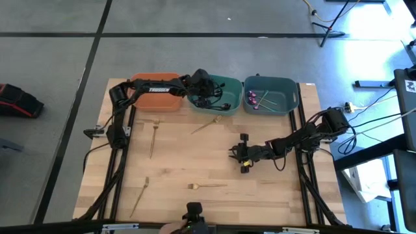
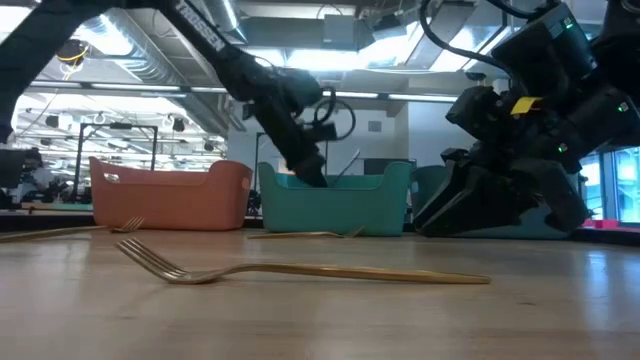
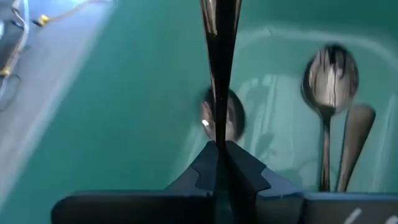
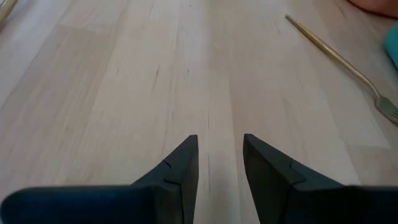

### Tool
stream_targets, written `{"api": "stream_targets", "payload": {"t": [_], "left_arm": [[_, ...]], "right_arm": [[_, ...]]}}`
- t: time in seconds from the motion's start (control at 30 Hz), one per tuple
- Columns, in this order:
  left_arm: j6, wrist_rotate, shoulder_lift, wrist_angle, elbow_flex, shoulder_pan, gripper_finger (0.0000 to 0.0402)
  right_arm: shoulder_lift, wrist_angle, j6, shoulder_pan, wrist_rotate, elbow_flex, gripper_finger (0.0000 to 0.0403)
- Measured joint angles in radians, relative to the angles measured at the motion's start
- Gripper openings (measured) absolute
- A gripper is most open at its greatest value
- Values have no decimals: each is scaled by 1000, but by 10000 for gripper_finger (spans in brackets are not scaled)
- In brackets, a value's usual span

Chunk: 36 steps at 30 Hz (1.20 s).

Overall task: Sort silverware by color (type)
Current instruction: Put the black spoon into the green bin, then put the gold fork into the orange bin

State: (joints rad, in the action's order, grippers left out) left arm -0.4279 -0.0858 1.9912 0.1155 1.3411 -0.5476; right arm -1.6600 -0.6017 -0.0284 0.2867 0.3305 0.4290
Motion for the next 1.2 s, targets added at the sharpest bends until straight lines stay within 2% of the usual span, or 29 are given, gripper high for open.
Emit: {"api": "stream_targets", "payload": {"t": [0.23, 0.33, 0.47, 0.63, 0.87, 1.0, 1.1, 1.2], "left_arm": [[-1, 1, 25, 6, 0, 6, 18], [4, -2, 25, 4, 0, 5, 40], [18, -66, 18, 9, 0, 14, 82], [38, -103, -65, 49, -1, 51, 114], [155, -106, -230, 176, 1, 117, 117], [234, -87, -285, 293, -3, 171, 117], [298, -45, -321, 322, -72, 204, 117], [406, -47, -360, 292, -182, 236, 115]], "right_arm": [[0, 1, 0, 0, 0, 0, 117], [0, 1, 0, 0, 0, 0, 117], [0, 6, 0, 0, -9, 0, 117], [0, 15, 1, 1, -9, 0, 117], [0, 33, 22, 1, -9, -1, 117], [0, 35, 22, 1, -9, -1, 117], [0, 42, 22, 1, -9, 0, 117], [0, 57, 22, 1, -9, 0, 117]]}}
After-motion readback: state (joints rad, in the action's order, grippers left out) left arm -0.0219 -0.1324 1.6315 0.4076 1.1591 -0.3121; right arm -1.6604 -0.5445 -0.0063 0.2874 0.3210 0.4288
